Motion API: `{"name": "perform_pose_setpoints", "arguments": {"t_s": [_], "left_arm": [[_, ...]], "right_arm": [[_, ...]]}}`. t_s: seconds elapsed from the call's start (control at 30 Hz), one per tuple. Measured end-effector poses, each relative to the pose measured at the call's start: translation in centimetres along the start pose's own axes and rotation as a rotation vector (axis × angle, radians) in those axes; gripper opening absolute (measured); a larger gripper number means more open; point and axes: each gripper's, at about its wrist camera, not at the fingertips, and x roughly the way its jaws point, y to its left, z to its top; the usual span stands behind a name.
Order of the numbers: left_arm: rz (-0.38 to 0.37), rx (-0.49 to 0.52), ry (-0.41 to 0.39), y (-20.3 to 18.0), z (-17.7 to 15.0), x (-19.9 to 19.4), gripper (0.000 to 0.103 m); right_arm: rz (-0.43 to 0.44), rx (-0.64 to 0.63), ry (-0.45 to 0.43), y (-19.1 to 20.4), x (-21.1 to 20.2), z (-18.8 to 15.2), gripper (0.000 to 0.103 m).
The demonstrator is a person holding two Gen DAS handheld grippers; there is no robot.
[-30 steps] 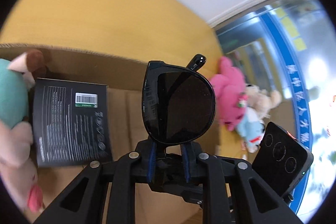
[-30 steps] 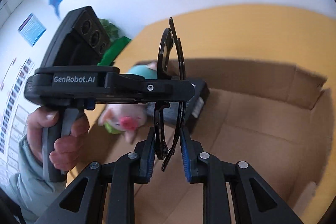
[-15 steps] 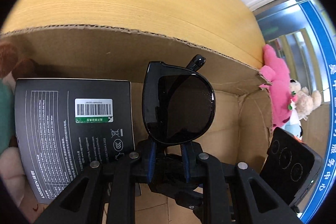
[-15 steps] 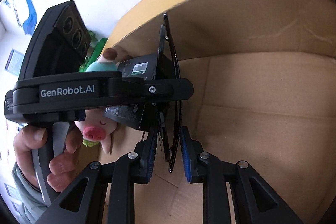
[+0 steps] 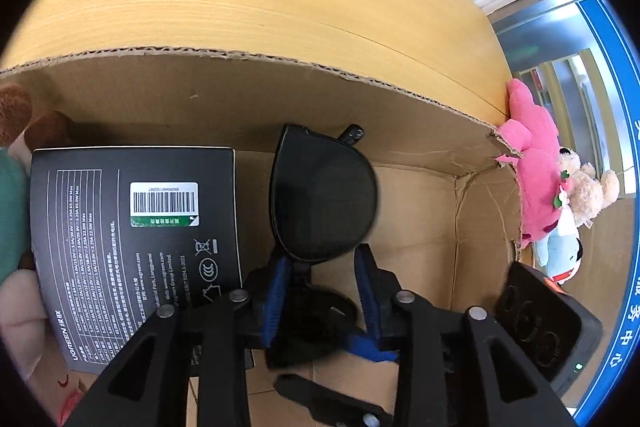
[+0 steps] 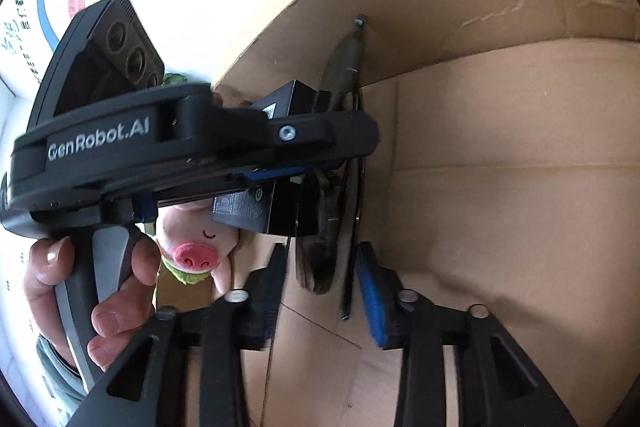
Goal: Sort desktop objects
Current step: 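Open the right gripper to release the sunglasses and withdraw, then move both grippers out of the box toward the clear phone case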
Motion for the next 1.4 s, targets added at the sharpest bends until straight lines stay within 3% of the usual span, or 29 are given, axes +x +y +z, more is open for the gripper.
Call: {"name": "perform_pose_setpoints", "arguments": {"t_s": [0.07,0.13,0.23,0.3,0.4,0.47,0.53,0.57,0.63,0.67,0.73,0.83,1.03,1.13,1.4], "left_arm": [[-0.001,0.003,-0.008,0.0,0.2,-0.2,0.032],[-0.006,0.007,-0.019,0.0,0.3,-0.6,0.032],[-0.019,0.018,-0.039,-0.1,0.1,-1.6,0.032],[-0.02,0.033,-0.056,-0.3,-0.3,-2.5,0.032],[-0.019,0.094,-0.138,-0.9,-1.6,-5.3,0.032],[0.008,0.159,-0.227,-1.4,-3.5,-8.2,0.032],[0.036,0.218,-0.325,-1.9,-5.8,-11.3,0.034],[0.058,0.25,-0.383,-2.1,-7.4,-13.1,0.036],[0.123,0.315,-0.528,-2.9,-11.2,-16.7,0.051],[0.154,0.34,-0.588,-3.1,-12.9,-18.1,0.056],[0.221,0.383,-0.693,-3.5,-16.4,-20.7,0.075],[0.308,0.433,-0.822,-3.8,-21.9,-23.3,0.08],[0.391,0.447,-0.876,-3.2,-29.4,-25.1,0.08],[0.429,0.445,-0.914,-2.6,-32.1,-25.0,0.08],[0.386,0.372,-0.978,-0.6,-37.1,-24.7,0.08]], "right_arm": [[-0.047,-0.019,-0.013,0.5,-0.7,-0.5,0.056],[-0.153,-0.05,-0.031,1.3,-1.8,-1.1,0.077],[-0.25,-0.103,-0.064,2.2,-3.3,-2.0,0.079],[-0.262,-0.124,-0.086,2.8,-4.4,-2.7,0.079],[-0.311,-0.176,-0.116,3.0,-5.9,-3.0,0.079],[-0.351,-0.211,-0.143,3.8,-7.0,-3.0,0.08],[-0.403,-0.25,-0.18,5.2,-7.6,-4.2,0.086],[-0.45,-0.273,-0.209,5.9,-7.6,-3.1,0.089],[-0.52,-0.318,-0.273,7.5,-8.3,-4.8,0.101],[-0.55,-0.333,-0.313,8.3,-8.8,-5.9,0.103],[-0.58,-0.35,-0.373,9.8,-9.6,-8.4,0.103],[-0.628,-0.361,-0.449,11.9,-11.5,-9.8,0.103],[-0.728,-0.367,-0.552,15.0,-15.0,-13.9,0.103],[-0.734,-0.393,-0.575,16.4,-15.8,-15.7,0.103],[-0.76,-0.425,-0.578,17.8,-16.2,-20.1,0.103]]}}
